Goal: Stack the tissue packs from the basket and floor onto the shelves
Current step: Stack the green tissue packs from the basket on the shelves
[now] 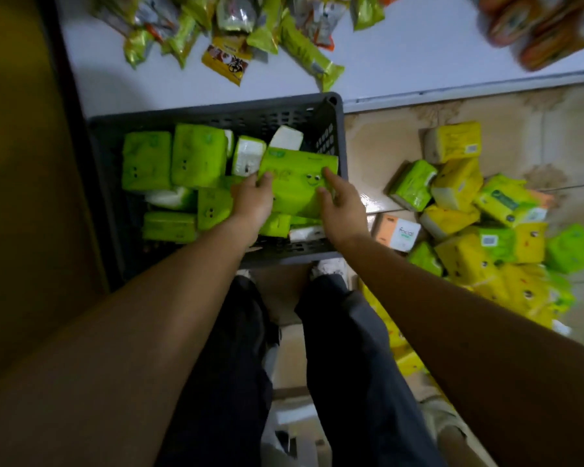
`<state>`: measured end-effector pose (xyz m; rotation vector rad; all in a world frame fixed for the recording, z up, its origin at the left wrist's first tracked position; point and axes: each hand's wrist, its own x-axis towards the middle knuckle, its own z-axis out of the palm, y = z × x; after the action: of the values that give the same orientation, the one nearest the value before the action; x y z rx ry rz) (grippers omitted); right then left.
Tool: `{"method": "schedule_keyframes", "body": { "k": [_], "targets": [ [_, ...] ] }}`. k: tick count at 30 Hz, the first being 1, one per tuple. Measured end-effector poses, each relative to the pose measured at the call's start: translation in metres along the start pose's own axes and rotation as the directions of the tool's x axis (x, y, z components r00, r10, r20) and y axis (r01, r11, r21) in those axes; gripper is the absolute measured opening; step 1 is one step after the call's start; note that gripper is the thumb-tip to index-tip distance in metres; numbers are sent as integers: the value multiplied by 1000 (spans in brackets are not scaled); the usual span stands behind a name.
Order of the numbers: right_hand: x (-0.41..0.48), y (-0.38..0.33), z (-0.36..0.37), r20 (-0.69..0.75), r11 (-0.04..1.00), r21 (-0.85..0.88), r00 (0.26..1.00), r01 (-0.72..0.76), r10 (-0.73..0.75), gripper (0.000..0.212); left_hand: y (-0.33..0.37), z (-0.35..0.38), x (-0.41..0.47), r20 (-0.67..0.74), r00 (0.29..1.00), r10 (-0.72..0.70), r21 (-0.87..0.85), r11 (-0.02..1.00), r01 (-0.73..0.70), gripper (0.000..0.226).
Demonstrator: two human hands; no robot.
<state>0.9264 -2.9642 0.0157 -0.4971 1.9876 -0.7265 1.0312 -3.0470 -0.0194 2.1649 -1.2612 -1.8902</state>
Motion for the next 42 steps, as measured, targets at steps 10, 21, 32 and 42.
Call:
{"method": "schedule_keyframes", "body": {
  "k": [10,21,32,42],
  "targets": [
    [-211,-174,-108,109,982,-79,980,173,-164,46,109,-95,-296,-11,999,-43,-295,955,38,48],
    [-290,-369,-172,-14,720,-94,722,688,-692,47,244,-194,-424,-237,853,466,-520,680,-516,24],
    [-340,-524,-192,-167,295,-278,256,914,-952,71,389,-292,-501,-519,418,746,-356,256,-899,8],
    [-309,-607,-208,-341,524,-246,433,815,-834,65,479,-307,-484,-228,403,886,-116,386,-915,41]
  ]
}}
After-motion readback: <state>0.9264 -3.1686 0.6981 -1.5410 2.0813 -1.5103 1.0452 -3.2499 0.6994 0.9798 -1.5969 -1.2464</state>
